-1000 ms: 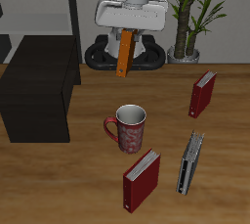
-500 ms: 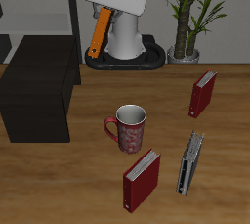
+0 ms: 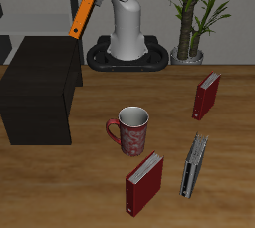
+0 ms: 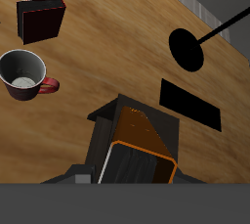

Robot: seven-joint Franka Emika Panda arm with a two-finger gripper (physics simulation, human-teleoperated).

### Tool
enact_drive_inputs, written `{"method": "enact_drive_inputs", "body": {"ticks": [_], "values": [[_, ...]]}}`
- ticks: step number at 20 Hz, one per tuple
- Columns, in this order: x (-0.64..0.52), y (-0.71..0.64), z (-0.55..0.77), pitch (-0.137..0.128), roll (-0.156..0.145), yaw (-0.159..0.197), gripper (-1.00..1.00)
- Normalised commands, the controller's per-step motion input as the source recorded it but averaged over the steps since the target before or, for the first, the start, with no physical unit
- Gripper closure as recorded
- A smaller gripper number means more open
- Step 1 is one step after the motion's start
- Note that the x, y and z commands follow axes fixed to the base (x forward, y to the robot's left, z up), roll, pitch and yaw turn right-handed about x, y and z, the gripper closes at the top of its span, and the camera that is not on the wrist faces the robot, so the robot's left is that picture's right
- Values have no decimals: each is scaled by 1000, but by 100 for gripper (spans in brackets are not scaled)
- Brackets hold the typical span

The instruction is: Place the orange book flat on top of the shelf

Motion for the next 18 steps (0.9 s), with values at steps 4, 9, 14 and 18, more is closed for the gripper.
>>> {"method": "enact_drive_inputs", "body": {"ticks": [4,9,14,18], "values": [[12,-417,121,-65,-117,74,100],[117,-408,-57,-50,-123,103,100],[25,-223,40,-50,-66,51,100],[72,-300,43,-48,-92,38,100]]}}
